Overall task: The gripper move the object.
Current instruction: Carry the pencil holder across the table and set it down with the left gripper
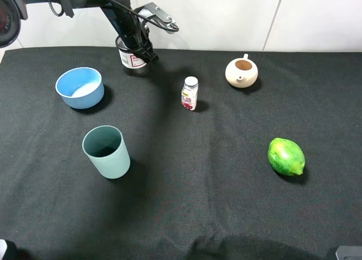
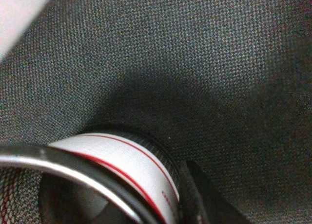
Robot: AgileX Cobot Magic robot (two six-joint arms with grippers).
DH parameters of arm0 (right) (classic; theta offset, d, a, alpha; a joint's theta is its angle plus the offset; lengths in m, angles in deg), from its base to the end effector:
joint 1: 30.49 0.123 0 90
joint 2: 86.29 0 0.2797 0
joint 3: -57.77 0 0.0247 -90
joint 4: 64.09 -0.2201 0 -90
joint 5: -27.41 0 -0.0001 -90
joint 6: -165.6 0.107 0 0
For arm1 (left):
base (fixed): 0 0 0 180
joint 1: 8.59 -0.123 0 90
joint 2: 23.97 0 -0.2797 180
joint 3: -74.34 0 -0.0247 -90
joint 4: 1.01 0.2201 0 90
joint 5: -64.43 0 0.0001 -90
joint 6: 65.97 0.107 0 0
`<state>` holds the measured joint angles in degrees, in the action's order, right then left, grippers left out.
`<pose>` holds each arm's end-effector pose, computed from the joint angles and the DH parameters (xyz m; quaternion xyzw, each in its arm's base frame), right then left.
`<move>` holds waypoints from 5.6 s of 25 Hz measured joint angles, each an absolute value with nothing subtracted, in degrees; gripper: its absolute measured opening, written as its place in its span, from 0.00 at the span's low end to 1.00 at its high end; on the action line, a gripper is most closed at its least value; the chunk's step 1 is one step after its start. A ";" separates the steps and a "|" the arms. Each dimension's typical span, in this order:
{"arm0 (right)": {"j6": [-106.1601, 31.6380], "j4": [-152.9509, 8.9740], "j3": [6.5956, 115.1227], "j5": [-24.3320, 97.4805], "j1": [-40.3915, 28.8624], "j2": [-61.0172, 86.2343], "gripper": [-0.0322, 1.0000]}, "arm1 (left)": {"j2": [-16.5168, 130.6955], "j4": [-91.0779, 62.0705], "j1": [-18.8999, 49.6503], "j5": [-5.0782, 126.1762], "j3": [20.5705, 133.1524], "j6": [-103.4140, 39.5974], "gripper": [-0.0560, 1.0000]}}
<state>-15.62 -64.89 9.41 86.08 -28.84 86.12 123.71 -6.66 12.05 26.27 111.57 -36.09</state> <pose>-0.0115 0.0009 0.2590 -0.0212 0.8413 0.0090 0.5401 0.4721 -0.1848 0.1277 0.3840 0.8820 -0.0179 0.2725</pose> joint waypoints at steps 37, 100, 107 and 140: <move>-15.62 -64.89 9.41 86.08 -28.84 86.12 0.70 | 109.71 -4.27 15.31 8.23 111.57 -43.96 0.25; -15.62 -64.89 9.41 86.08 -28.84 86.12 0.70 | 95.94 -3.04 53.62 2.08 97.86 -57.10 0.25; -15.62 -64.89 9.41 86.08 -28.84 86.12 0.70 | 95.87 -4.84 54.08 4.57 92.99 -57.10 0.25; -15.62 -64.89 9.41 86.08 -28.84 86.12 0.70 | 83.54 -4.99 54.38 37.65 56.82 -55.39 0.25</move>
